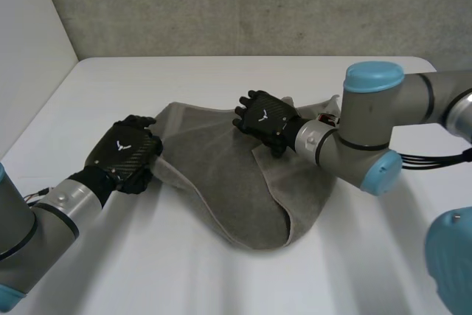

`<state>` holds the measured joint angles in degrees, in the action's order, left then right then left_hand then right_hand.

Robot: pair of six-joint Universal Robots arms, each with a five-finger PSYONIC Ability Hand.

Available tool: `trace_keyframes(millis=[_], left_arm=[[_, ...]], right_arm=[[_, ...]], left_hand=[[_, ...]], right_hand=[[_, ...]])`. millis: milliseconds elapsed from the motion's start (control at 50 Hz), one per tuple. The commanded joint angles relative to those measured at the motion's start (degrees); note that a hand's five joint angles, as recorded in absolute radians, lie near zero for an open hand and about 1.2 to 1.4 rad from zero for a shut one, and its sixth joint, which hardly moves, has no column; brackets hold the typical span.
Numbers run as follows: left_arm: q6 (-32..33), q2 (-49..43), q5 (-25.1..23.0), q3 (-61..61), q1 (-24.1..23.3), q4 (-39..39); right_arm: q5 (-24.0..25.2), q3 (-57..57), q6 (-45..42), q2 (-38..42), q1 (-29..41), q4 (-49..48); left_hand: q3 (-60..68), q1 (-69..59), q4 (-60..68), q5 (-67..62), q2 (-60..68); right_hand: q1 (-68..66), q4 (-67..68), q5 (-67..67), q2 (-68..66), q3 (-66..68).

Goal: Fold the towel.

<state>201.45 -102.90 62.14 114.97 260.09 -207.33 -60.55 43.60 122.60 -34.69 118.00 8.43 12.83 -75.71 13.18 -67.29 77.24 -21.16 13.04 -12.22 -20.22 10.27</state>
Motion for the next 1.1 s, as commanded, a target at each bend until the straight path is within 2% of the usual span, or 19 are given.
trace_keyframes(millis=[20,260,300,340,360,380,400,440,620,720,760,820,840,880,1100], left_arm=[[0.0,0.1,-0.2,0.2,0.0,0.1],[0.0,0.1,-0.4,0.2,0.0,0.1],[0.0,0.1,-0.4,0.1,0.0,0.1],[0.0,0.0,-0.4,0.1,0.0,0.1],[0.0,0.1,-0.4,0.2,0.0,0.1],[0.0,0.0,-0.4,0.1,0.0,0.1],[0.0,0.0,-0.4,0.1,0.0,0.1],[0.0,0.0,-0.4,0.1,0.1,0.1],[0.0,0.0,-0.4,0.1,0.2,0.2],[0.0,0.0,-0.4,0.1,0.3,0.2],[0.0,0.0,-0.4,0.1,0.2,0.2],[0.0,0.0,-0.4,0.2,0.2,0.2],[0.0,0.0,-0.4,0.2,0.2,0.2],[0.0,-0.1,-0.4,0.2,0.2,0.2],[0.0,0.0,-0.4,0.2,0.2,0.2]], right_arm=[[-0.9,-5.3,-2.7,5.1,0.0,0.9],[-0.9,-7.4,-3.1,7.9,-0.8,2.6],[-0.9,-7.3,-3.1,8.0,-1.1,3.1],[-0.6,-7.0,-3.7,8.0,-1.7,3.9],[-0.6,-7.0,-3.7,8.0,-1.7,3.9],[-0.4,-6.9,-4.3,7.7,-1.8,4.0],[-0.4,-6.9,-4.3,7.7,-1.8,4.1],[-0.1,-6.6,-5.0,6.6,-2.3,4.1],[-0.5,-5.5,-3.2,-0.5,-5.4,3.3],[-0.2,1.0,0.9,-6.4,-9.0,3.0],[0.1,7.3,2.5,-9.4,-12.0,1.0],[-0.4,10.1,2.9,-10.0,-12.5,-0.4],[-0.9,11.7,3.1,-9.9,-12.4,-1.5],[-1.1,11.6,3.8,-9.4,-12.0,-1.5],[-4.2,5.8,14.6,-3.8,-5.9,0.1]], left_hand=[[-2.8,-4.3,-3.2,-2.7,2.8],[-2.8,-4.3,-3.2,-2.7,2.8],[-2.8,-4.3,-3.2,-2.7,2.8],[-2.8,-4.3,-3.2,-2.7,2.8],[-2.8,-4.3,-3.2,-2.7,2.8],[-2.8,-4.3,-3.2,-2.7,2.8],[-2.8,-4.3,-3.2,-2.7,2.8],[-2.8,-4.3,-3.2,-2.7,2.8],[-2.8,-4.3,-3.2,-2.7,2.8],[-2.8,-4.3,-3.2,-2.7,2.8],[-2.8,-4.3,-3.2,-2.7,2.8],[-2.8,-4.3,-3.2,-2.7,2.8],[-2.8,-4.3,-3.2,-2.7,2.8],[-2.8,-4.3,-3.2,-2.7,2.8],[-2.8,-4.3,-3.2,-2.7,2.8]], right_hand=[[-3.9,-3.0,-2.8,-4.8,-0.3],[-8.6,-3.0,-7.5,-9.5,-0.3],[-12.8,-3.0,-11.8,-13.7,-0.3],[-31.2,-3.0,-30.2,-32.2,-0.3],[-31.3,-3.0,-30.3,-32.3,-0.3],[-41.6,-3.0,-40.6,-42.6,-0.3],[-41.7,-3.0,-40.7,-42.7,-0.3],[-58.8,-3.0,-57.7,-59.7,-0.3],[-58.8,-3.0,-57.8,-59.8,-0.3],[-58.8,-3.0,-57.8,-59.8,-0.3],[-58.8,-3.0,-57.8,-59.8,-0.3],[-58.8,-3.0,-57.8,-59.8,-0.3],[-14.4,-3.0,-13.4,-15.4,-0.3],[-10.5,-3.0,-9.4,-11.4,-0.3],[-9.3,-3.0,-8.2,-10.2,-0.3]])
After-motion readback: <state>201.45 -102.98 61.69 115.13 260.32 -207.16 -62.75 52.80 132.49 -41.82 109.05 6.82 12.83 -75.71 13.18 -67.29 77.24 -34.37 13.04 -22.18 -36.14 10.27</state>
